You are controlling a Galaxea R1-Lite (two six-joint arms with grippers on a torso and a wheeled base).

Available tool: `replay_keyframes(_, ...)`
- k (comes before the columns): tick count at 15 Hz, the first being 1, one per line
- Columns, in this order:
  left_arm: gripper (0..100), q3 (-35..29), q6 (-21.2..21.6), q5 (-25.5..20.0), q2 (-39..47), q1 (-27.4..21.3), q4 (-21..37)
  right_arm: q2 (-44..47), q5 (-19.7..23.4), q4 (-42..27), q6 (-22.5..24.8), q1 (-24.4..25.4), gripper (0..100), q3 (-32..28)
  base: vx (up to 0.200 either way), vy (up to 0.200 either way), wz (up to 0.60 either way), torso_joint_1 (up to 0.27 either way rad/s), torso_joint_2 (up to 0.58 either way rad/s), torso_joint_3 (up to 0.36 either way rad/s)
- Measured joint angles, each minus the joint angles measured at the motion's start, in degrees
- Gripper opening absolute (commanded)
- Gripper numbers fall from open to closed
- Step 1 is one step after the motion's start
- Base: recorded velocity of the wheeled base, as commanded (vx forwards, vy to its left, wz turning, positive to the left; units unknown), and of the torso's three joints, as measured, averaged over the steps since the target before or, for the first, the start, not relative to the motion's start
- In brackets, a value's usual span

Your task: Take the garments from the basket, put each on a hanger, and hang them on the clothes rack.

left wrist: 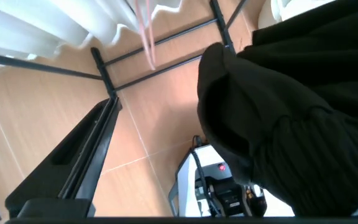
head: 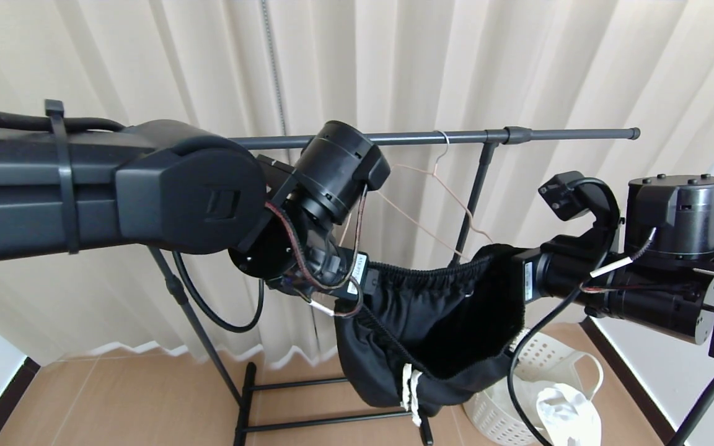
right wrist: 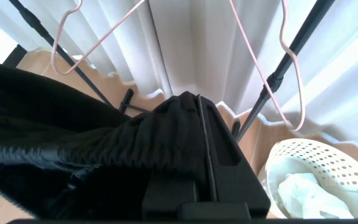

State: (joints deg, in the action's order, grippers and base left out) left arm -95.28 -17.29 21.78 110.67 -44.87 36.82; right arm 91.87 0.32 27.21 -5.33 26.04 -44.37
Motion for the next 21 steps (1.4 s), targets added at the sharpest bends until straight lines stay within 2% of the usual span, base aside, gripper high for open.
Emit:
replay_keyframes(1,100,0.7,1.5,-2.1,-1.0,0.1,0.0,0.1,0.0,0.0,0.0,-0.2,0,-0.2,0.0,0.0,0.0,0.0,0.0,0.0)
replay_keyframes(4,100,4.7,8.3,-14.3,-5.4,1.4,-0.1,0.4,0.0,-0.1,0.0,-0.4,0,-0.5,0.0,0.0,0.0,0.0,0.0,0.0)
replay_keyframes(5,100,6.1,9.9,-17.0,-7.0,2.0,-0.2,0.4,0.0,-0.1,0.0,-0.5,0,-0.5,0.0,0.0,0.0,0.0,0.0,0.0)
replay_keyframes(8,100,7.8,10.8,-18.5,-9.8,2.7,-0.3,0.9,0.0,-0.1,0.0,-1.0,0,-0.7,0.0,0.0,0.0,0.0,0.0,0.0)
replay_keyframes(10,100,8.0,12.4,-18.3,-10.5,3.2,-0.6,1.4,-0.1,-0.1,0.0,-1.3,0,-0.8,0.0,0.0,0.0,0.0,0.0,0.0)
replay_keyframes(13,100,7.2,12.7,-15.6,-9.2,4.1,-5.2,1.2,-0.1,-0.1,0.1,-1.5,0,-0.5,0.0,0.0,0.0,0.0,0.0,0.0)
replay_keyframes(16,100,5.2,13.5,-8.8,-4.5,6.2,-9.6,-0.9,-0.1,-0.1,2.4,-1.1,0,0.8,0.0,0.0,0.0,0.0,0.0,0.0)
replay_keyframes(18,100,0.4,13.6,-5.0,1.2,7.9,-12.2,-2.7,-0.1,-0.1,3.3,0.0,0,1.9,0.0,0.0,0.0,0.0,0.0,0.0)
replay_keyframes(21,100,-9.7,13.5,-1.8,10.2,10.8,-13.0,-5.1,-0.1,0.0,5.5,1.9,0,3.2,0.0,0.0,0.0,0.0,0.0,0.0)
